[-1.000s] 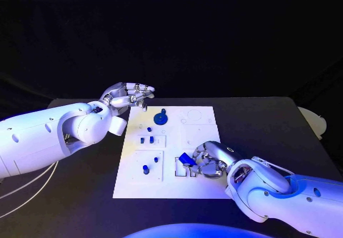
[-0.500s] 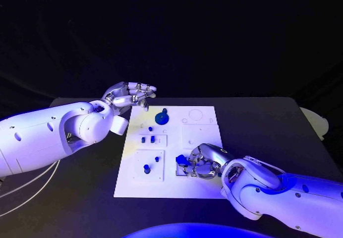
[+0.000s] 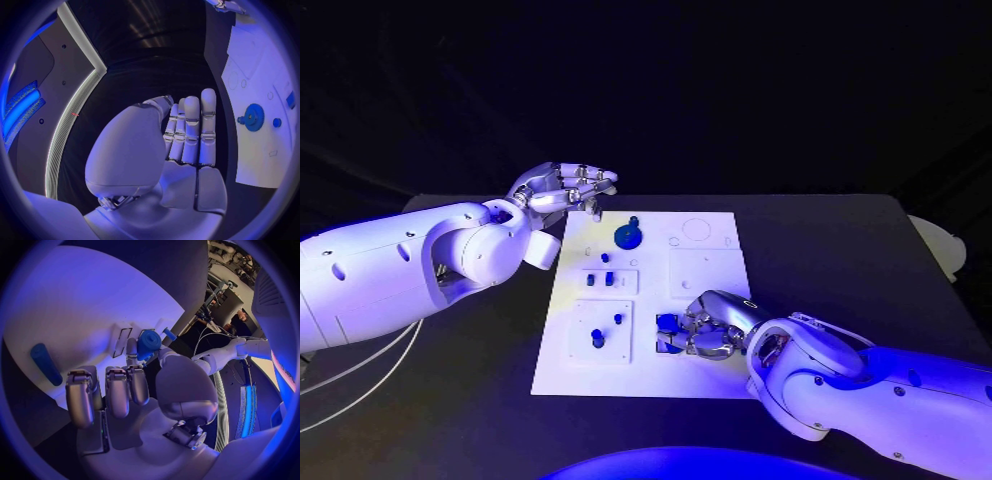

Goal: Assemble the parts on the task board

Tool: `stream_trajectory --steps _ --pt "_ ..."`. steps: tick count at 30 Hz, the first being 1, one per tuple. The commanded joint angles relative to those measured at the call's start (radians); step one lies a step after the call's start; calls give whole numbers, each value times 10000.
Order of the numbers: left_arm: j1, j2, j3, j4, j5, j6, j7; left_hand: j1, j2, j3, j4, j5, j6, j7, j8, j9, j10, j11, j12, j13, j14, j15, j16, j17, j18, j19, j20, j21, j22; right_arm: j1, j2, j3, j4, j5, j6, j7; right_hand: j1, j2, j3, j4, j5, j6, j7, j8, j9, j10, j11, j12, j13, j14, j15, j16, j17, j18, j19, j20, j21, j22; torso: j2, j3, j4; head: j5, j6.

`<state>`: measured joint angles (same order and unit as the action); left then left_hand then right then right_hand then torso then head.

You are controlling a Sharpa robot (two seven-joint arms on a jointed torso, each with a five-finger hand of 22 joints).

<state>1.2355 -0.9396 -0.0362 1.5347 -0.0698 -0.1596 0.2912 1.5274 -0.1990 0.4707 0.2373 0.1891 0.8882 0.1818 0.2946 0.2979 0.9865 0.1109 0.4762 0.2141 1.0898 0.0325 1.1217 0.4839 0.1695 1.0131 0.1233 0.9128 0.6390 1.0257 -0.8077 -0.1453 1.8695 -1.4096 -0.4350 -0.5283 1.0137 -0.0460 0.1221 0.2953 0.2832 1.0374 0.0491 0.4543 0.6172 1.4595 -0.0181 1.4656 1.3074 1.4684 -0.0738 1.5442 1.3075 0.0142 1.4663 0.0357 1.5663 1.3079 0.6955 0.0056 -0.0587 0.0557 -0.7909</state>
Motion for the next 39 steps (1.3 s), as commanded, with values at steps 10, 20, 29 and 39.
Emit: stream_trajectory --steps 10,20,29,39 --pt "5 -1 8 30 49 178 34 -83 2 43 -12 5 -71 27 -10 13 -70 6 67 13 -46 40 -5 -15 153 78 20 -55 -9 -12 7 -3 -9 -864 22 -448 -1010 123 -1042 -2 -1711 -73 5 205 89 409 -25 -119 1614 886 -69 33 1930 -142 1045 -58 45 2629 4 4 3 -9 27" --pt "5 -5 8 23 49 177 32 -83 2 43 -12 5 -71 27 -10 13 -70 6 67 13 -46 40 -5 -15 153 78 20 -55 -9 -14 -95 -2 181 -1050 -222 -252 -1051 185 -1387 -10 -1930 -97 6 253 103 421 -22 -115 1640 891 -66 40 1953 -142 1045 -54 45 2629 3 13 4 7 35" --pt "5 -17 7 14 49 172 34 -83 2 43 -12 5 -71 27 -10 13 -70 6 67 13 -46 40 -5 -15 153 78 20 -55 -9 4 -491 5 567 -1023 -257 173 1012 324 -1528 -66 -1181 -169 -36 343 91 498 -59 -34 1764 911 -95 75 2053 -142 1045 -83 45 2629 -14 7 -18 22 -1" --pt "3 -19 6 0 49 153 49 -83 2 43 -12 5 -71 27 -10 13 -70 6 67 13 -46 40 -5 -15 153 78 20 -55 -9 163 -1362 26 806 -873 -771 492 2166 265 -1493 -71 -944 -331 17 222 -38 345 -21 -314 1583 898 -69 54 1998 -142 1045 -62 45 2629 -23 6 -11 21 -33"
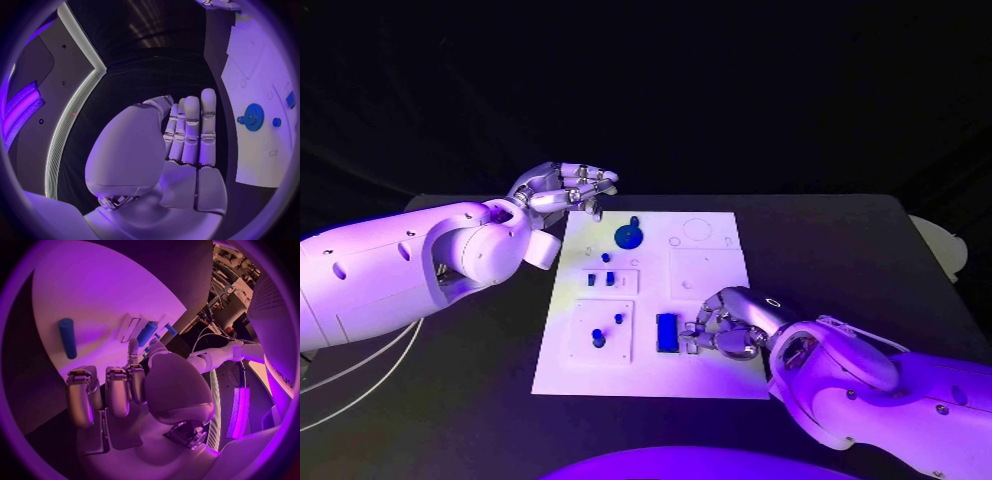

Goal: Assemble the parts on the task board

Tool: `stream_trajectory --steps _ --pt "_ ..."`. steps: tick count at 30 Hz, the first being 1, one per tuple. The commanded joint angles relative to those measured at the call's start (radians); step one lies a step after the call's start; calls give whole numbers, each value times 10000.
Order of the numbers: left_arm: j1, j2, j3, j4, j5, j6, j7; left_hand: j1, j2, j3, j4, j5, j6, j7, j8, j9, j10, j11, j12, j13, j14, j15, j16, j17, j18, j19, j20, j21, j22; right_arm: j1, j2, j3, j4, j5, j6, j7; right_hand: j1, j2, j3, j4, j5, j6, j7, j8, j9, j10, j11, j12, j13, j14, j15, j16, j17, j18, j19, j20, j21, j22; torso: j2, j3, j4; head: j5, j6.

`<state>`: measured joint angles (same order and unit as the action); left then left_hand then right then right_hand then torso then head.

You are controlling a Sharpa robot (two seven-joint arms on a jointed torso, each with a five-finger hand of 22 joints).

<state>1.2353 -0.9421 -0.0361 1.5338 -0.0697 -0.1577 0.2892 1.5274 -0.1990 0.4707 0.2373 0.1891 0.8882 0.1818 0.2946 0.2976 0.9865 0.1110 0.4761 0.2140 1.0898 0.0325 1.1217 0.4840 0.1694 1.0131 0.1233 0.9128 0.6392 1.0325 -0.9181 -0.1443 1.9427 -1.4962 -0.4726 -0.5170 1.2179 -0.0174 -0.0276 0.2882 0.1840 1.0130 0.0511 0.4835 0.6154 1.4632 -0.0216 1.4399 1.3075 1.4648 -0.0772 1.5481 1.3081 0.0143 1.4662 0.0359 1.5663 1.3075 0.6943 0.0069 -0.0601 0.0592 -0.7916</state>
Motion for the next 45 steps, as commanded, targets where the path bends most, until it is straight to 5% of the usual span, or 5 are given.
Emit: stream_trajectory --steps 1,9,17,24,45 --pt "4 4 5 6 48 131 71 -83 2 43 -12 5 -71 27 -10 15 -70 6 67 14 -46 40 -5 -16 154 79 20 -55 -11 150 -414 18 108 45 -436 435 255 -54 -1 6 71 -190 39 -150 -64 293 42 -79 1570 934 -13 15 1993 -143 1046 -52 45 2633 -19 -7 2 -23 -27" --pt "-8 6 -6 -11 49 127 84 -83 2 43 -12 5 -71 27 -10 15 -70 6 67 14 -46 40 -5 -16 154 79 20 -55 -11 323 -1323 16 212 103 -376 639 582 -116 -22 13 130 -361 145 -347 -183 139 135 -333 1398 923 64 -3 1950 -143 1046 10 45 2633 -27 -5 -24 -144 26" --pt "-21 27 -24 -30 57 150 82 -83 2 43 -12 5 -71 27 -10 15 -70 6 67 14 -46 40 -5 -16 154 79 20 -55 -11 120 -1741 -18 100 -520 -89 318 720 -143 -54 18 217 -459 221 -511 -281 19 202 -537 1259 915 121 -17 1915 -143 1046 59 45 2633 -39 16 -83 -187 48" --pt "-27 25 -32 -44 71 158 77 -83 2 43 -12 5 -71 27 -10 15 -70 6 67 14 -46 40 -5 -16 154 79 20 -55 -11 -104 -1729 -32 -44 -934 160 -60 709 -173 -94 31 202 -418 229 -515 -291 -11 213 -588 1225 907 134 -29 1884 -141 1042 73 35 2630 -27 9 -44 -198 28" --pt "-28 -13 -36 -20 75 168 61 -83 2 43 -12 5 -71 27 -10 15 -70 6 67 14 -46 40 -5 -16 154 79 20 -55 -11 -442 -1291 -50 -341 -1168 607 -269 955 -208 -93 -10 235 -357 213 -556 -331 -30 206 -625 1210 903 138 -36 1874 -133 1028 96 1 2620 -21 6 -67 -152 -25"
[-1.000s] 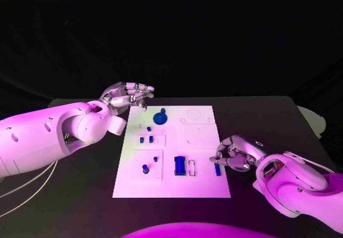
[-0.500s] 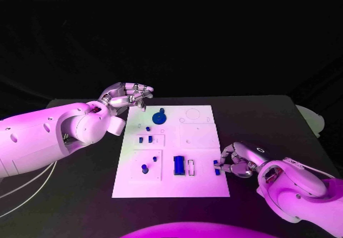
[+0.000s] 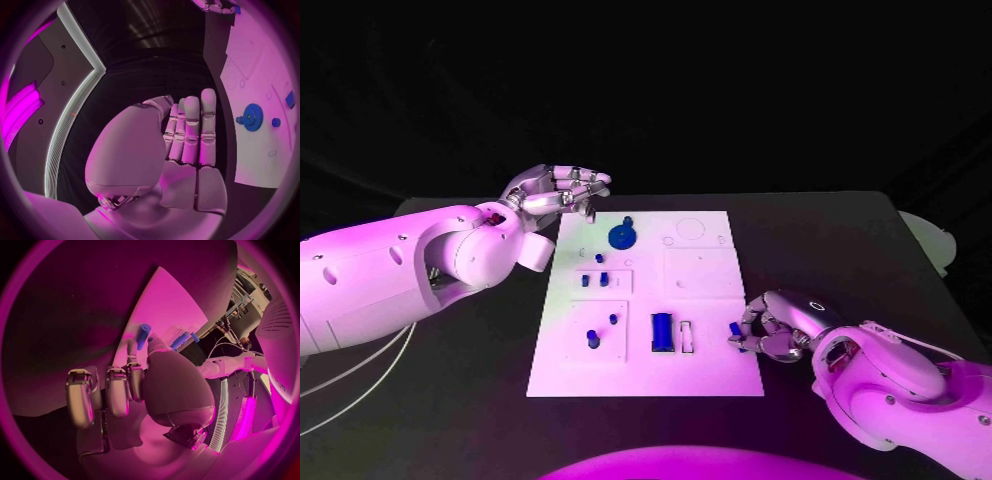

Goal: Assemble the parts on the task board

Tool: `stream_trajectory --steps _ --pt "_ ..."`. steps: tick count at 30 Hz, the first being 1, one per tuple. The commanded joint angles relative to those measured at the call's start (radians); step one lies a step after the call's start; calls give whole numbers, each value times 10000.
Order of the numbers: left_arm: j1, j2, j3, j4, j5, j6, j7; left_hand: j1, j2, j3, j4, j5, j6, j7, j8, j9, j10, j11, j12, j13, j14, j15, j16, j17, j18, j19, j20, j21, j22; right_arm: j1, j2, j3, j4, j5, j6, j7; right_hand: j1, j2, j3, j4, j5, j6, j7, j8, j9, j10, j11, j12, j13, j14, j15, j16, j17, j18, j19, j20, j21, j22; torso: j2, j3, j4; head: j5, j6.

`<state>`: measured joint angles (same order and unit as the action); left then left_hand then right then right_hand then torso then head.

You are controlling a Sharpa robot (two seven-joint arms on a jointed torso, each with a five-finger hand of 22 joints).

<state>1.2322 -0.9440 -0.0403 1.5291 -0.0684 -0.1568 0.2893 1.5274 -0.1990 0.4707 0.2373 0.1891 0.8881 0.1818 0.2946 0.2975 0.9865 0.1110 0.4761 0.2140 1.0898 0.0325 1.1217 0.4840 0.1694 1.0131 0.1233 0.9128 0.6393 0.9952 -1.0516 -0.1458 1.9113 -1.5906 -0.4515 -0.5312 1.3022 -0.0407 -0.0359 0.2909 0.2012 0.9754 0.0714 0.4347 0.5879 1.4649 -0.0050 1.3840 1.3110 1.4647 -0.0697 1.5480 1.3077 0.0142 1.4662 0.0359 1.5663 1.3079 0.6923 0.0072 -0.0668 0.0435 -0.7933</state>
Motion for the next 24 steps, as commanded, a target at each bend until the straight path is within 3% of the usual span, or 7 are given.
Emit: stream_trajectory --steps 1,4,8,11,18,19,24 --pt "3 4 6 30 62 161 58 -83 2 43 -12 5 -71 27 -10 16 -70 6 67 15 -46 40 -5 -16 154 78 20 -55 -11 -82 72 -36 -41 -249 451 -141 300 23 23 -45 103 44 1 -96 -82 -42 32 -65 1181 904 57 -36 1882 -134 1033 97 12 2619 -4 3 0 8 -13" --pt "3 0 6 33 62 159 56 -83 2 43 -12 5 -71 27 -10 16 -70 6 67 15 -46 40 -5 -16 154 78 20 -55 -11 -101 118 -39 -74 -349 586 -175 588 11 94 -74 100 76 -15 -129 -112 -43 17 -72 1182 907 46 -32 1895 -133 1030 92 4 2617 -5 -2 6 13 -29" --pt "4 -5 6 37 62 156 56 -83 2 43 -12 5 -71 27 -10 16 -70 6 67 15 -46 40 -5 -16 154 78 20 -55 -11 -122 171 -43 -104 -570 716 -243 1216 79 441 -103 -409 138 -45 -202 -179 -43 -11 -82 1188 908 19 -33 1899 -138 1038 68 26 2624 -7 -3 -1 17 -36" --pt "4 -7 6 40 62 159 53 -83 2 43 -12 5 -71 27 -10 16 -70 6 67 15 -46 40 -5 -16 154 78 20 -55 -11 -135 208 -45 -105 -767 824 -310 2240 187 1170 -493 -378 194 -125 -263 -239 -54 -88 -86 1202 910 -52 -31 1910 -142 1046 11 45 2629 -10 -1 3 22 -40" --pt "4 -13 6 43 62 155 43 -83 2 43 -12 5 -71 27 -10 16 -70 6 67 15 -46 40 -5 -16 154 78 20 -55 -11 -146 276 -47 -87 -1070 952 -517 2549 -483 3182 -656 19 255 -24 -231 -184 -35 0 -125 1206 916 13 -24 1942 -142 1046 41 45 2629 -16 -9 3 14 -41" --pt "4 -14 6 44 62 156 40 -152 -1 107 -51 10 -91 24 0 27 -112 4 121 12 -50 41 10 -36 157 87 25 -79 -25 -147 284 -47 -80 -1097 947 -549 2214 -860 4144 -744 38 212 -31 -135 -60 -16 -5 -137 1209 918 31 -22 1953 -142 1046 64 45 2629 -16 -10 5 14 -39" --pt "5 -16 6 46 62 155 36 -152 -1 107 -51 10 -91 24 0 27 -112 4 121 12 -50 41 10 -36 157 87 25 -79 -25 -147 297 -46 -7 -1093 798 -624 1686 -1052 4786 -795 74 125 -48 -18 91 2 -23 -148 1210 918 11 -25 1950 -142 1046 55 45 2629 -18 -7 8 23 -33"
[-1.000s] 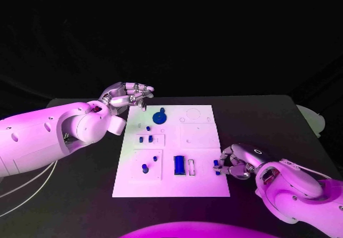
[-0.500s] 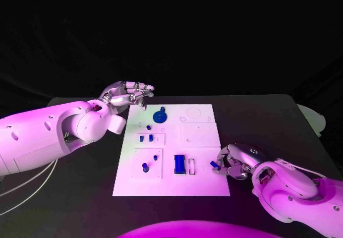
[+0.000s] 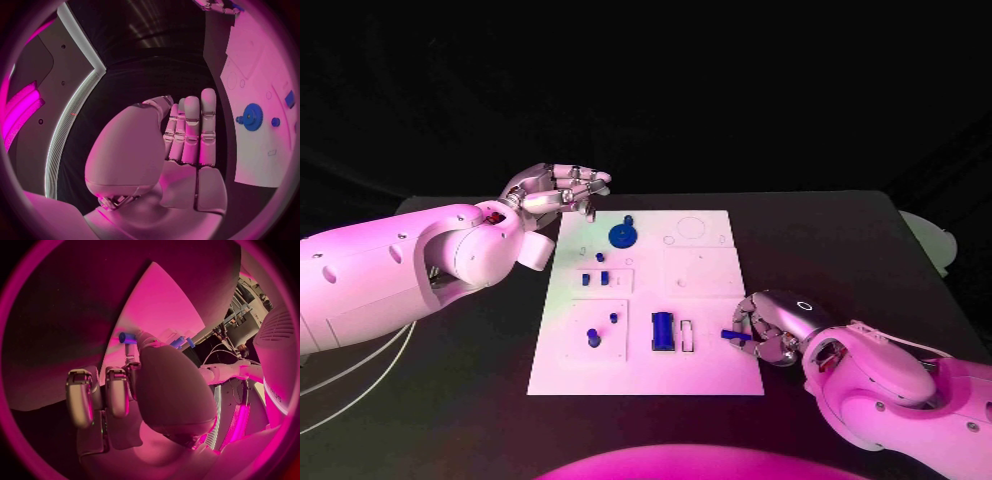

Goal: Assemble the parts on the task board

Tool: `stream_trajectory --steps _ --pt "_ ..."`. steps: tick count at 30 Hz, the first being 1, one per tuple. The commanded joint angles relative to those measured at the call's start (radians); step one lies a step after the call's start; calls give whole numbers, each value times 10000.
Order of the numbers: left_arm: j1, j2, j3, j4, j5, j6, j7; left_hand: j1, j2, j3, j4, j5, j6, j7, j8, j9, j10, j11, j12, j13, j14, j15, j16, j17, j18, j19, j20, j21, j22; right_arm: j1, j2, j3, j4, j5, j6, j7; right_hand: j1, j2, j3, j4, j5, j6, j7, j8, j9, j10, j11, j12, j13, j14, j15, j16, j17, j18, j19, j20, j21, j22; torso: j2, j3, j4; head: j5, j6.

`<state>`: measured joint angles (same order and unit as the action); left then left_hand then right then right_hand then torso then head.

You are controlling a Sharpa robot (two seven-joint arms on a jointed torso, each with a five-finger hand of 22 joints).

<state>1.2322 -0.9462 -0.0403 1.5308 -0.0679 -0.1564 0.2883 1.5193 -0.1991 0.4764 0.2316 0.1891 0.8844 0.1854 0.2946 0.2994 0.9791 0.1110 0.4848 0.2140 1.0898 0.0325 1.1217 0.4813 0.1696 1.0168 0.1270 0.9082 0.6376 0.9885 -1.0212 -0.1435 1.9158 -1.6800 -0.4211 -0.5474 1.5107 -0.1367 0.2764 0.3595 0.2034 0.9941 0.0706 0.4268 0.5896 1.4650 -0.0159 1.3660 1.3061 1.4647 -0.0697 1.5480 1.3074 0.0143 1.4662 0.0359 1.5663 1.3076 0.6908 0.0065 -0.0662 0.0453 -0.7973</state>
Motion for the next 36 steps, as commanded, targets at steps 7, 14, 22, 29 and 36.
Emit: stream_trajectory --steps 7,14,22,29,36 --pt "5 8 6 28 57 146 45 -66 2 58 -4 12 -55 -13 0 9 -40 2 38 12 -50 40 11 -10 156 51 -13 -34 -9 52 -42 -52 262 339 -111 -394 -1185 -198 2249 -1352 249 -131 -75 177 219 44 51 65 1291 923 -24 -20 1972 -143 1046 23 45 2632 1 -1 4 24 25" --pt "5 26 6 30 57 154 41 -66 2 58 -4 12 -55 -13 0 9 -40 2 38 12 -50 40 11 -10 156 51 -13 -34 -9 272 251 -37 459 1292 -813 -191 -1502 -300 2588 -1423 566 -155 -80 233 292 54 45 68 1304 924 -32 -20 1973 -143 1046 12 45 2632 14 6 5 15 37" --pt "5 37 7 58 57 169 36 -66 2 58 -4 12 -55 -13 0 9 -40 2 38 12 -50 40 11 -10 156 51 -13 -34 -9 323 762 -31 221 2245 -968 -60 -1589 -320 2647 -1434 630 -161 -73 247 310 54 48 66 1305 921 -31 -25 1961 -143 1046 11 45 2632 23 0 14 18 10" --pt "6 36 7 77 57 178 31 -66 2 58 -4 12 -55 -13 0 9 -40 2 38 12 -50 40 11 -10 156 51 -13 -34 -9 292 1135 -31 -24 2726 -749 -16 -2094 -346 2688 -1273 631 -114 -78 294 352 85 51 109 1340 925 -24 -20 1976 -143 1046 16 45 2632 12 11 -9 35 -27" --pt "6 39 7 90 57 201 18 -66 2 58 -4 12 -55 -13 0 9 -40 2 38 12 -50 40 11 -10 156 51 -13 -34 -9 235 1467 -31 -275 2958 -566 -3 -2859 -376 2388 -859 1094 22 -102 358 383 141 34 190 1398 930 -37 -11 1999 -143 1046 8 45 2632 8 15 -7 46 -28"
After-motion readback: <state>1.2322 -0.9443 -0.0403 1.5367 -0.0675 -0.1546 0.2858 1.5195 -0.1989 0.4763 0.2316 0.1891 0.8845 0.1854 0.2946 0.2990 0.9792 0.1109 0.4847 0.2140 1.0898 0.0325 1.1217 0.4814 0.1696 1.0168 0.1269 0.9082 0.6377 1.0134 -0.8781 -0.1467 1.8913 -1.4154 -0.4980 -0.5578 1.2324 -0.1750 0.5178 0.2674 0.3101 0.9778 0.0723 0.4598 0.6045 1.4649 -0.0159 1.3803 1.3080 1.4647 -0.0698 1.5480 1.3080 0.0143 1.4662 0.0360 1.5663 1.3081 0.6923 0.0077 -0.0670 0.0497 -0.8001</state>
